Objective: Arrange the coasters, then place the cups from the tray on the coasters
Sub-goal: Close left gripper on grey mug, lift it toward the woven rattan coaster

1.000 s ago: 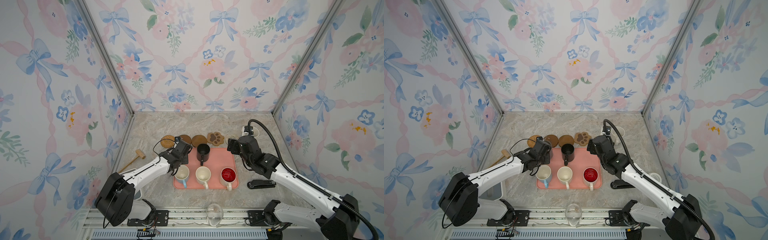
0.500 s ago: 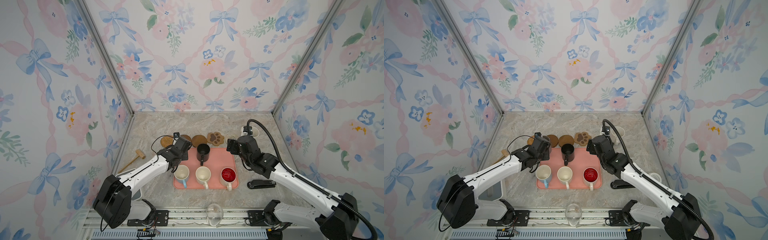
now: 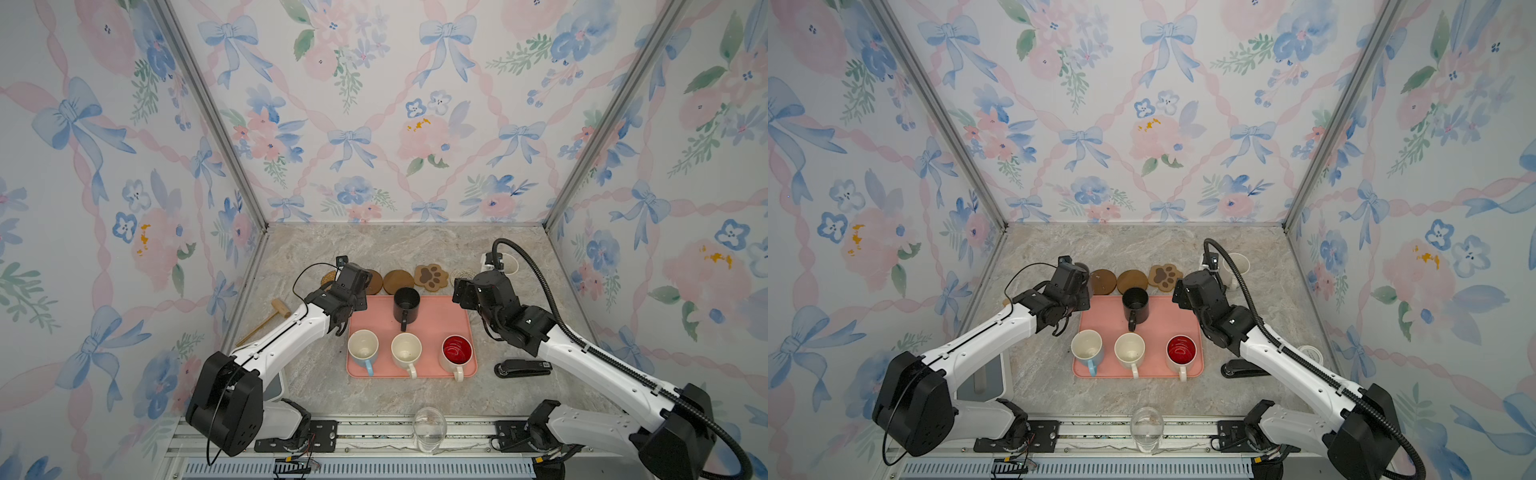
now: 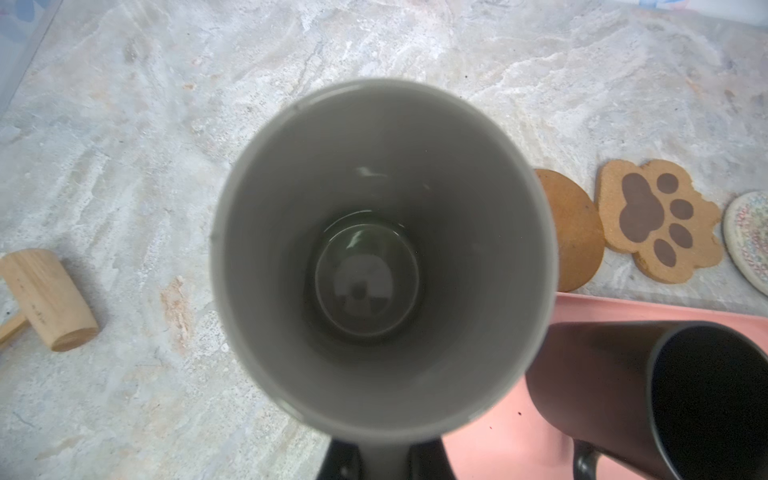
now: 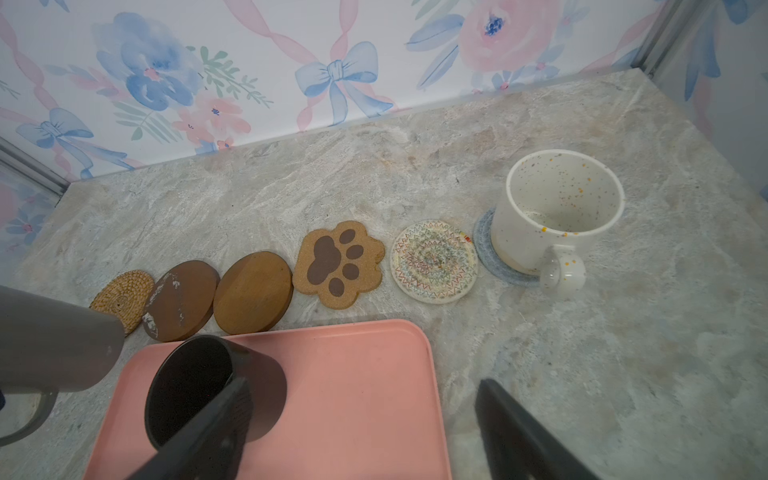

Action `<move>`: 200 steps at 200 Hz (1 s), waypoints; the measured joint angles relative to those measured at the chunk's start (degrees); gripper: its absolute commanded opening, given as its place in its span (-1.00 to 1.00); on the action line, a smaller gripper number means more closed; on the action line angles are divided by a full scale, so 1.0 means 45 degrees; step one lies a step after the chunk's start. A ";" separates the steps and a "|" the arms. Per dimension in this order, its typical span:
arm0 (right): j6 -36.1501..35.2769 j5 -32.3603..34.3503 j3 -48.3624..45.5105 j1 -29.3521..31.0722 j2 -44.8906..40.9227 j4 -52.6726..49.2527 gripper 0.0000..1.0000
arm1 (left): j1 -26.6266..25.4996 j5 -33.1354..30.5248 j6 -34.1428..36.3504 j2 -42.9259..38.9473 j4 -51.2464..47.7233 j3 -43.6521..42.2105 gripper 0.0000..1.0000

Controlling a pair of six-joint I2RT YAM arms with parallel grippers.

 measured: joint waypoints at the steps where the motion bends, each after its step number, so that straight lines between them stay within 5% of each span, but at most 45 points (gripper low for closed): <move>1: 0.0000 0.0000 0.0000 0.0000 0.0010 0.0005 0.74 | 0.0039 0.0015 0.0005 0.0000 0.0005 0.0000 -1.00; 200: 0.0000 -0.0515 0.0097 -0.0053 0.0457 0.0049 0.72 | 0.2749 0.1685 0.1564 0.1467 0.1438 0.0306 -1.00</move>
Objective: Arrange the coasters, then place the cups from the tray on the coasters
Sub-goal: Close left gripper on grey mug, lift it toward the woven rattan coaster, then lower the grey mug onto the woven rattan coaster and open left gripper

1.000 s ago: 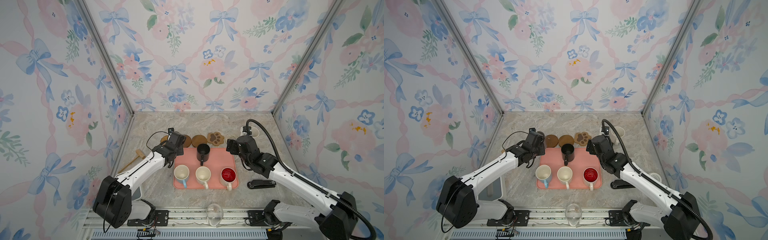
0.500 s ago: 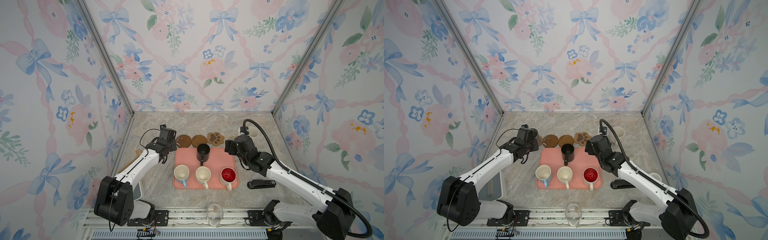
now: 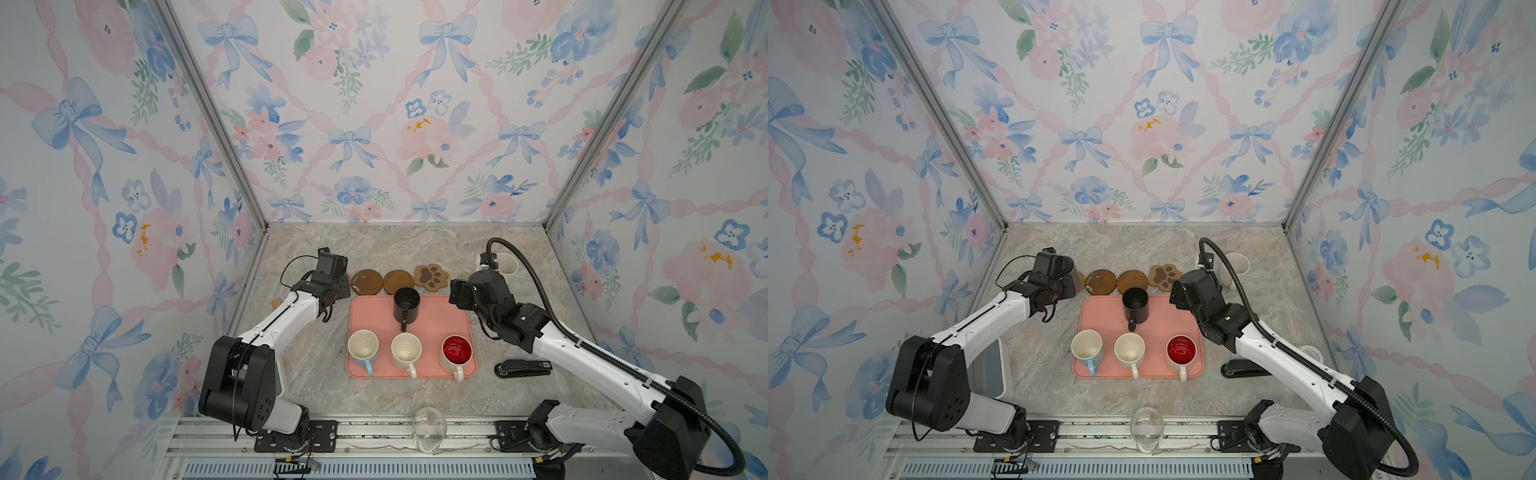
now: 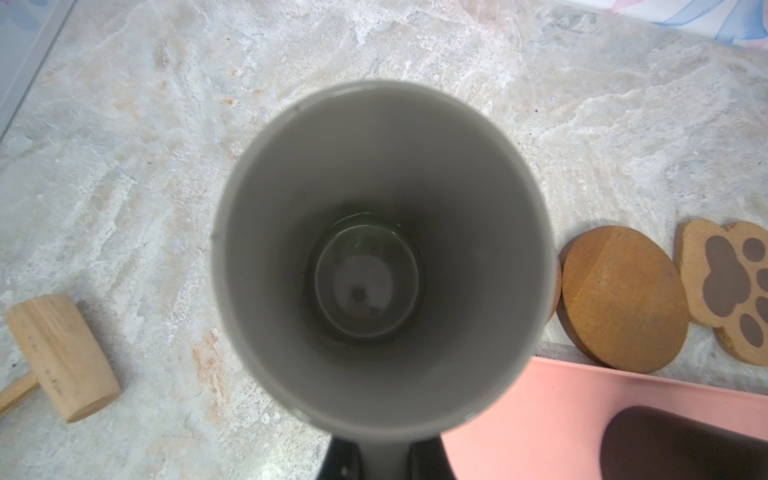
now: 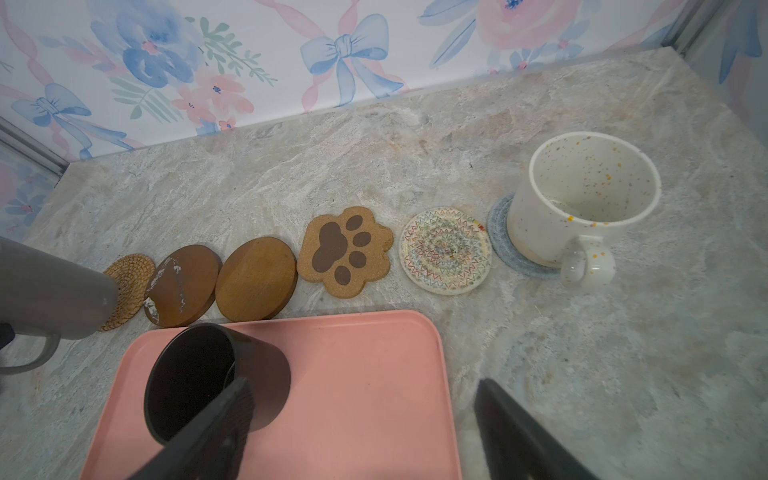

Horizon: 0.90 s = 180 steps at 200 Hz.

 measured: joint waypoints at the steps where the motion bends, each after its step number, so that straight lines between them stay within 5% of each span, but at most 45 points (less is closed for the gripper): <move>1: 0.0000 0.0000 0.0000 0.0000 0.0000 0.0000 0.72 | 0.0005 0.0000 0.0010 0.0010 0.0000 0.0005 -1.00; 180: -0.0053 -0.0049 0.0364 0.0000 0.0296 -0.0010 0.72 | 0.0724 0.0471 0.0107 0.1355 0.0573 0.0680 -1.00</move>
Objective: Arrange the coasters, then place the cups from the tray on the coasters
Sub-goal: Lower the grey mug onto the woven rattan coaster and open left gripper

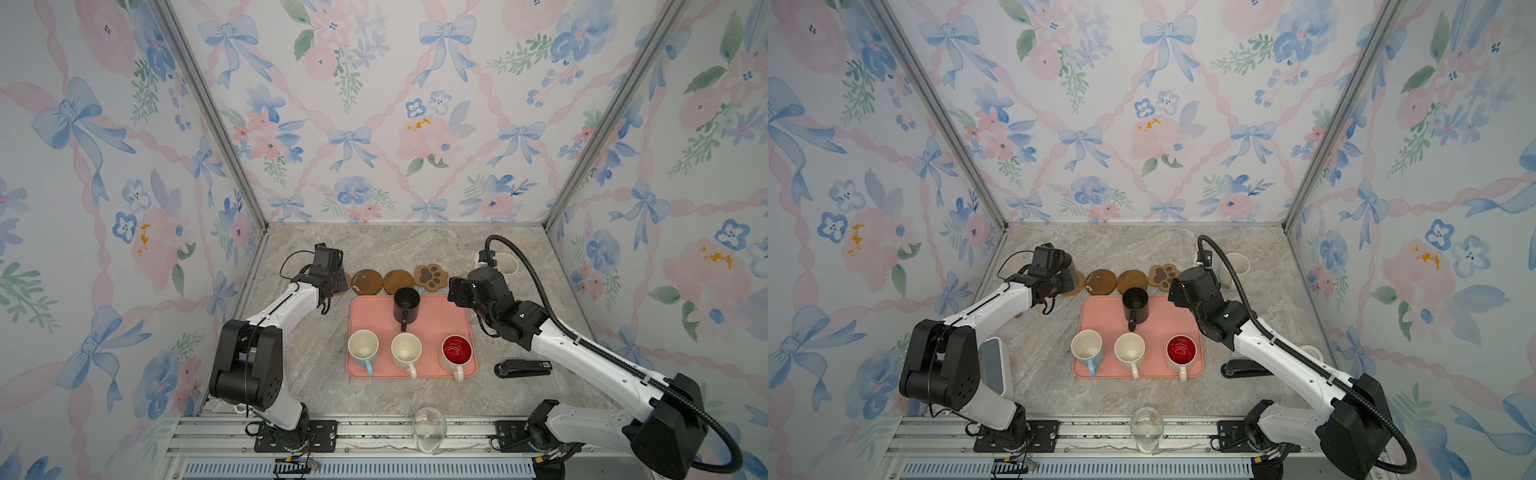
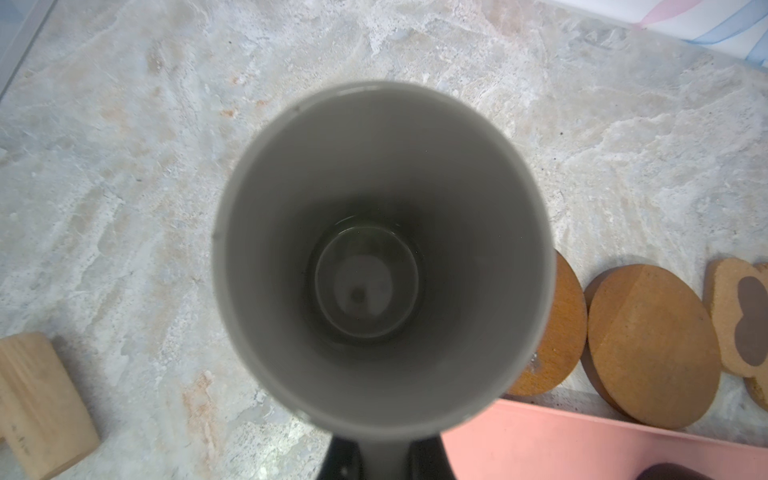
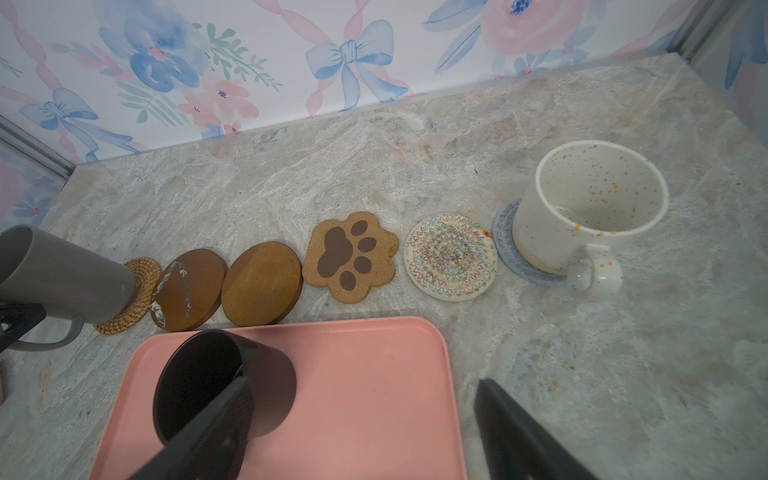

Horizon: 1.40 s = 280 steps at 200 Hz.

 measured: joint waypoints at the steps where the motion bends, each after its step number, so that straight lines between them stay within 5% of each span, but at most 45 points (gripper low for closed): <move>1: 0.0005 0.0000 0.0000 0.0000 0.0010 0.0000 0.72 | 0.0000 0.0000 0.0000 0.0005 0.0000 0.0000 -1.00; 249: -0.0092 -0.0005 0.0194 0.0000 0.0398 0.0000 0.72 | 0.0024 0.0282 -0.0005 0.0685 0.0491 0.0175 -1.00; 280: -0.0092 -0.0005 0.0194 0.0000 0.0398 0.0000 0.72 | 0.0024 0.0287 -0.0005 0.0685 0.0495 0.0175 -0.85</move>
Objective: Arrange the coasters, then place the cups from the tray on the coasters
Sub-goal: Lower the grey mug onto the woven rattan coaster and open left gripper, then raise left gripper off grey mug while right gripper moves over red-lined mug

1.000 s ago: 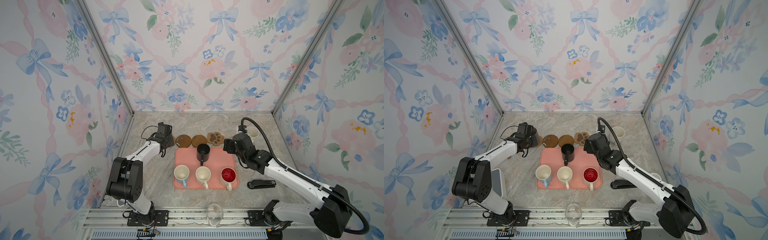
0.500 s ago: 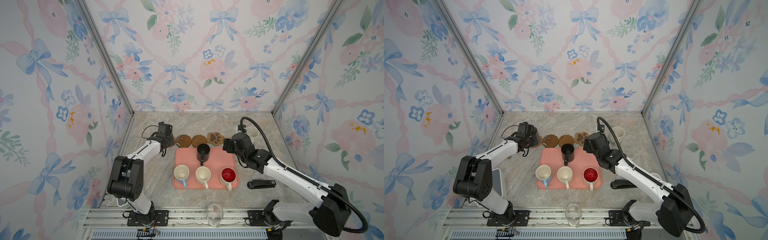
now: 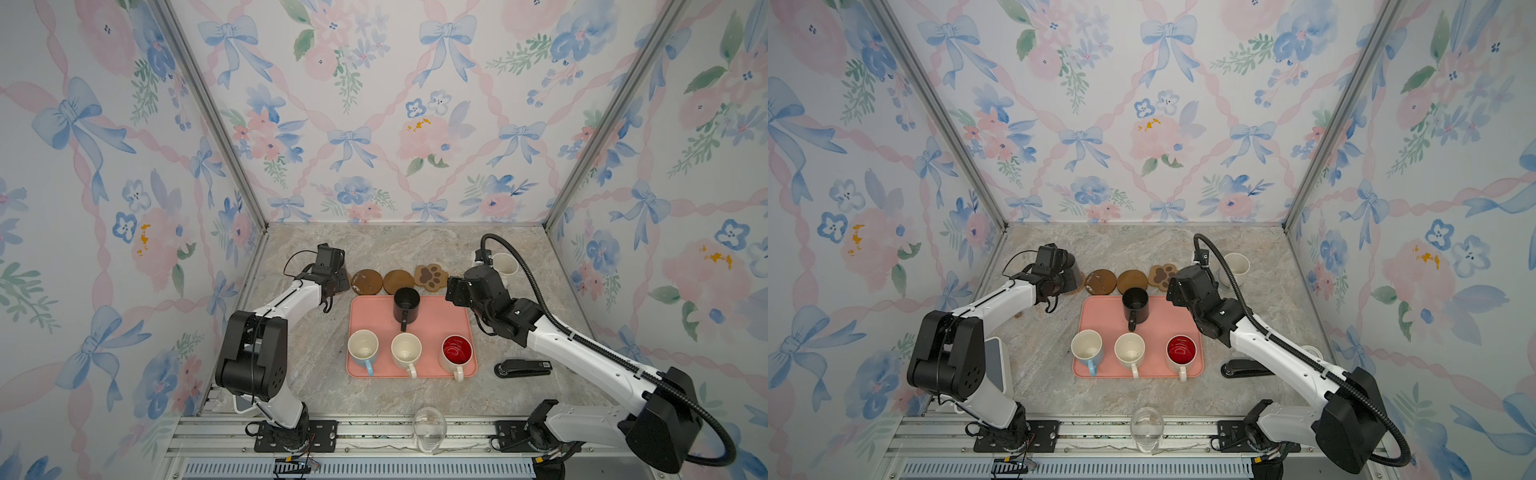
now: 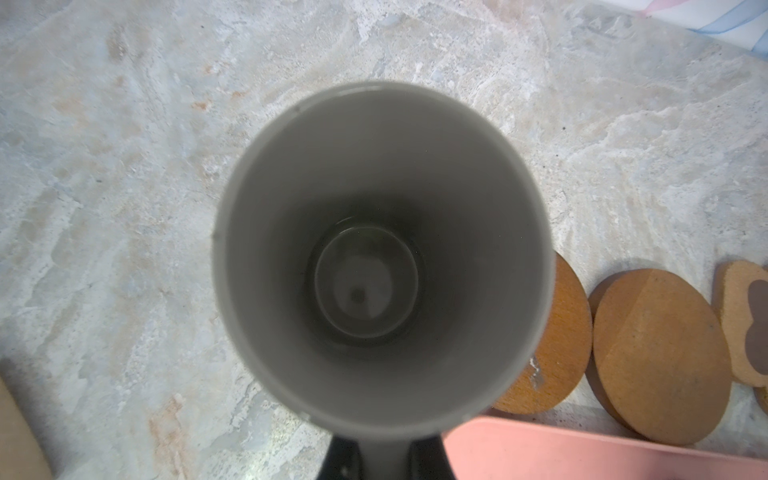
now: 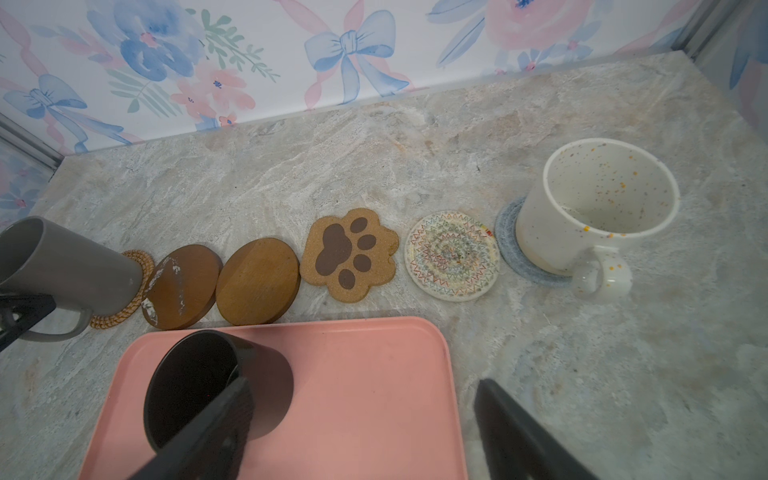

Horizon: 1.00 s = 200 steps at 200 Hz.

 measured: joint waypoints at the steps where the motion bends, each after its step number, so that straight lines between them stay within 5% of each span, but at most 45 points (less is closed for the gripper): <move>1: 0.0000 0.0000 0.0000 0.0000 0.0000 0.0000 0.72 | 0.0000 0.0000 0.0000 0.0000 -0.0005 0.0000 -0.85; 67: 0.0000 0.0000 0.0000 0.0000 0.0000 0.0000 0.72 | 0.0000 0.0034 0.0029 -0.0180 0.0393 0.0000 -0.34; 200: 0.0000 0.0000 0.0005 0.0005 0.0000 -0.0005 0.72 | -0.0005 0.0330 -0.0053 -0.2929 0.0748 -0.0471 -0.20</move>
